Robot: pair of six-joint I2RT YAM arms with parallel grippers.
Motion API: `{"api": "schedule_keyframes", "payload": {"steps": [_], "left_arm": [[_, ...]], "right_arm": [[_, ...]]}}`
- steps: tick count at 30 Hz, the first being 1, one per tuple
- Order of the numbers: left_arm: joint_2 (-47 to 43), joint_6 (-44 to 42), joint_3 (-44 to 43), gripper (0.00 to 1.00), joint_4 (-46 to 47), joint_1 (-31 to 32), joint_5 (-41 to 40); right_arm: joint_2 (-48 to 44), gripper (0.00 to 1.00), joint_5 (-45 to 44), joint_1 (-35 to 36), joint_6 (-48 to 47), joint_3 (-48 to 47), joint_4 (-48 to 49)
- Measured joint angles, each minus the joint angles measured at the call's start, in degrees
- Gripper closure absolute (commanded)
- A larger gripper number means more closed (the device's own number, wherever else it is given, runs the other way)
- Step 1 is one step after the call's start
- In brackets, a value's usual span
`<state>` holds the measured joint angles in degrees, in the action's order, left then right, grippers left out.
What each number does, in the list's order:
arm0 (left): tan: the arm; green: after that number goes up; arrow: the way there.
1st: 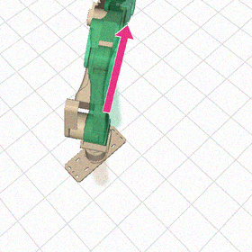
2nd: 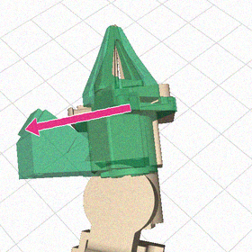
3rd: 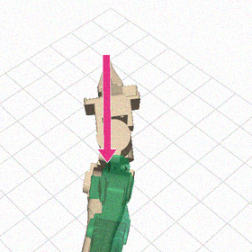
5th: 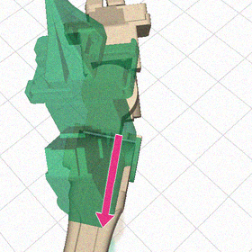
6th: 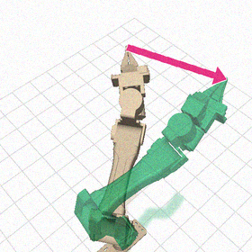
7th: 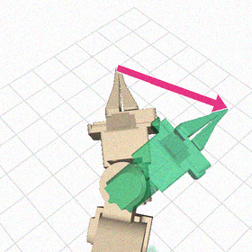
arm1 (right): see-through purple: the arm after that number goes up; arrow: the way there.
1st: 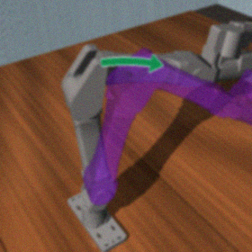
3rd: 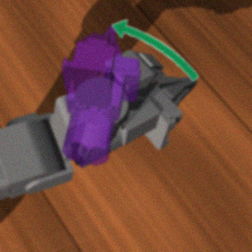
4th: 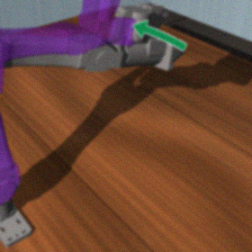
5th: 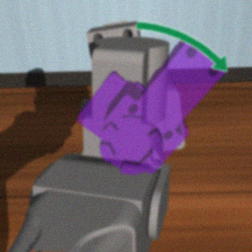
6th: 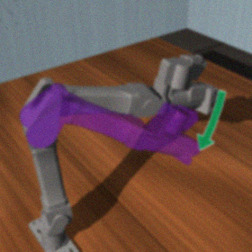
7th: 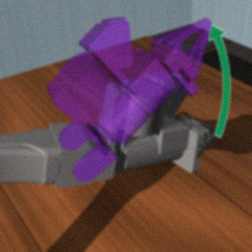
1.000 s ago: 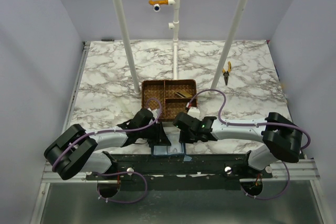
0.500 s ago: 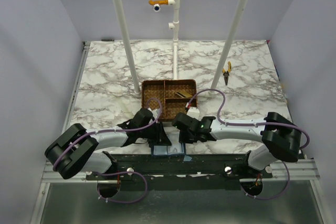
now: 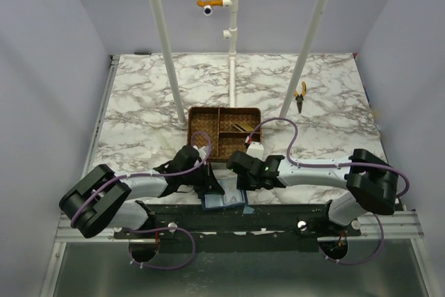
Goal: Take the credit cards out of the card holder
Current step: Remove the credit card from the card holder.
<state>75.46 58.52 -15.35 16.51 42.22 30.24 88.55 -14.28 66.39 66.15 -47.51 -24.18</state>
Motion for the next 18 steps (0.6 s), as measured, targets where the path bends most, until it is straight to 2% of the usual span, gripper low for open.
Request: {"api": "schedule_keyframes", "payload": {"steps": [6, 18], "left_arm": [[-0.83, 0.87, 0.22, 1.00, -0.37, -1.29, 0.98], [-7.08, -2.23, -0.72, 1.00, -10.34, -2.51, -1.31]], "right_arm": [[-0.07, 0.99, -0.79, 0.31, 0.61, 0.00, -0.02], [0.07, 1.00, -1.53, 0.52, 3.02, 0.20, 1.18]]}}
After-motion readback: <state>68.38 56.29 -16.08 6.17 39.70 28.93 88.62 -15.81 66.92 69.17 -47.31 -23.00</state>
